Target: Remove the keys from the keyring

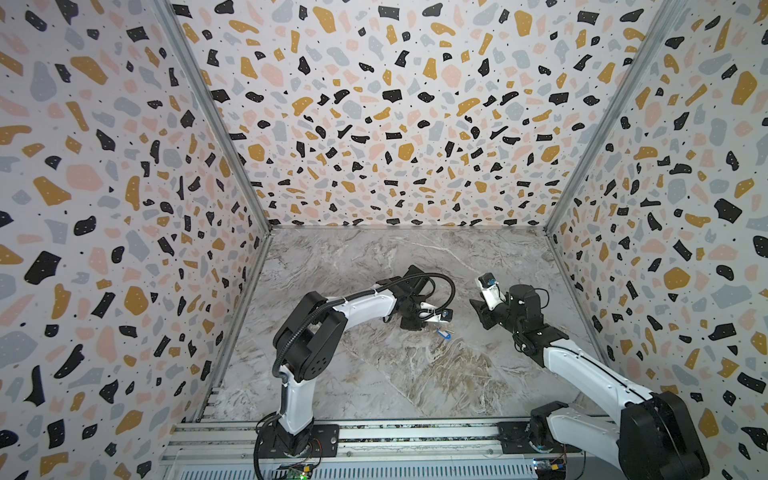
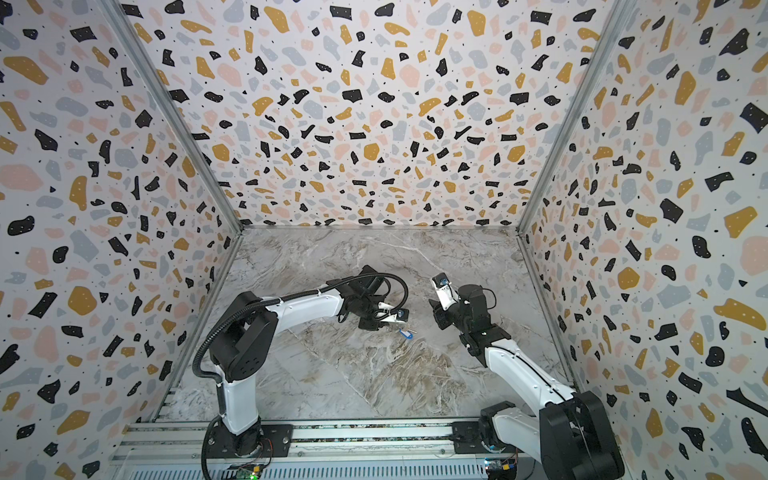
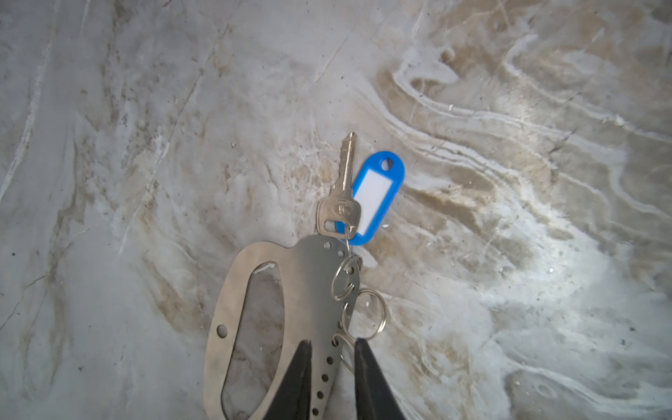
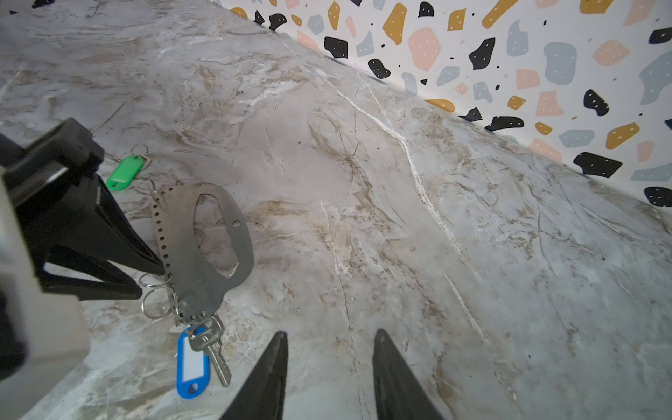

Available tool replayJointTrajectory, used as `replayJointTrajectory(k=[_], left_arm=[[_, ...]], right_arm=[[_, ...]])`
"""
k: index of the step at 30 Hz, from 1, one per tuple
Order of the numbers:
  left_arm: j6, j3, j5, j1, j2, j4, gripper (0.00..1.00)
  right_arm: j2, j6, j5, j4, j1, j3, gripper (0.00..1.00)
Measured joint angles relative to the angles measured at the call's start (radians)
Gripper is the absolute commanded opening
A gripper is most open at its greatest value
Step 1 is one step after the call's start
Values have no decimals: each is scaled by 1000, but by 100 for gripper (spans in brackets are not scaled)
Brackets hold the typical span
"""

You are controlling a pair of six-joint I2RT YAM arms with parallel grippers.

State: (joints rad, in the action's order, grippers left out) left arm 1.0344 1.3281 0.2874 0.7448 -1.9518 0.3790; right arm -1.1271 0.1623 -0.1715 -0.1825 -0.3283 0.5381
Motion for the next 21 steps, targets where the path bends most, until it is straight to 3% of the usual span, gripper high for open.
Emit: replayJointTrajectory(k=[21], left_arm=[[-29, 81, -9, 31, -100, -3, 28]], right_arm=[[-26, 38, -40, 0, 12, 0, 40]])
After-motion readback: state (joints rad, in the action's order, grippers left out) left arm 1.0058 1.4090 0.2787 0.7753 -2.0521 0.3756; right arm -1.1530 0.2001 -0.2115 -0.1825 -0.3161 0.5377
